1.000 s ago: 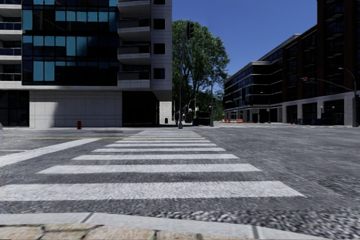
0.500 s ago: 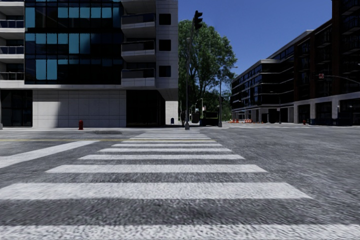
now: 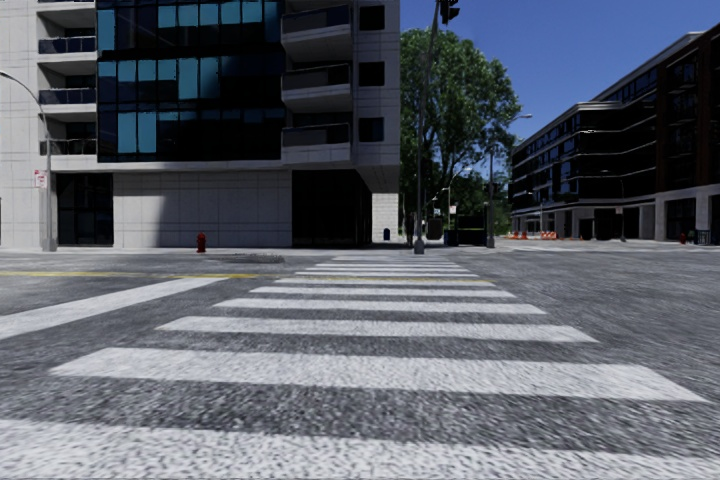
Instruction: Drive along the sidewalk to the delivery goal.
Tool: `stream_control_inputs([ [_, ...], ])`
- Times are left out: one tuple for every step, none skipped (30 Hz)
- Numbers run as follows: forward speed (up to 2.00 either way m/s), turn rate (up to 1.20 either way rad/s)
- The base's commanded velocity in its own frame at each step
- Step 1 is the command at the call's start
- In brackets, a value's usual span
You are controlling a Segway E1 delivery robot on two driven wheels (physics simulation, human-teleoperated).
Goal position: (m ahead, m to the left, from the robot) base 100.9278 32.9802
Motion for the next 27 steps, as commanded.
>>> stream_control_inputs([
  [2.0, 0.0],
  [2.0, 0.0],
  [2.0, 0.0],
  [2.0, 0.0],
  [2.0, 0.0],
  [2.0, 0.0],
  [2.0, 0.0],
  [2.0, 0.0],
  [2.0, 0.0],
  [2.0, 0.0],
  [2.0, 0.0],
  [2.0, 0.0],
  [2.0, 0.0],
  [2.0, 0.0],
  [2.0, 0.0],
  [2.0, 0.0],
  [2.0, 0.0],
  [2.0, -0.05],
  [2.0, -0.05],
  [2.0, -0.16],
  [2.0, -0.2],
  [2.0, -0.21],
  [2.0, -0.21],
  [2.0, -0.21],
  [2.0, -0.21],
  [2.0, -0.21],
  [2.0, -0.21],
])
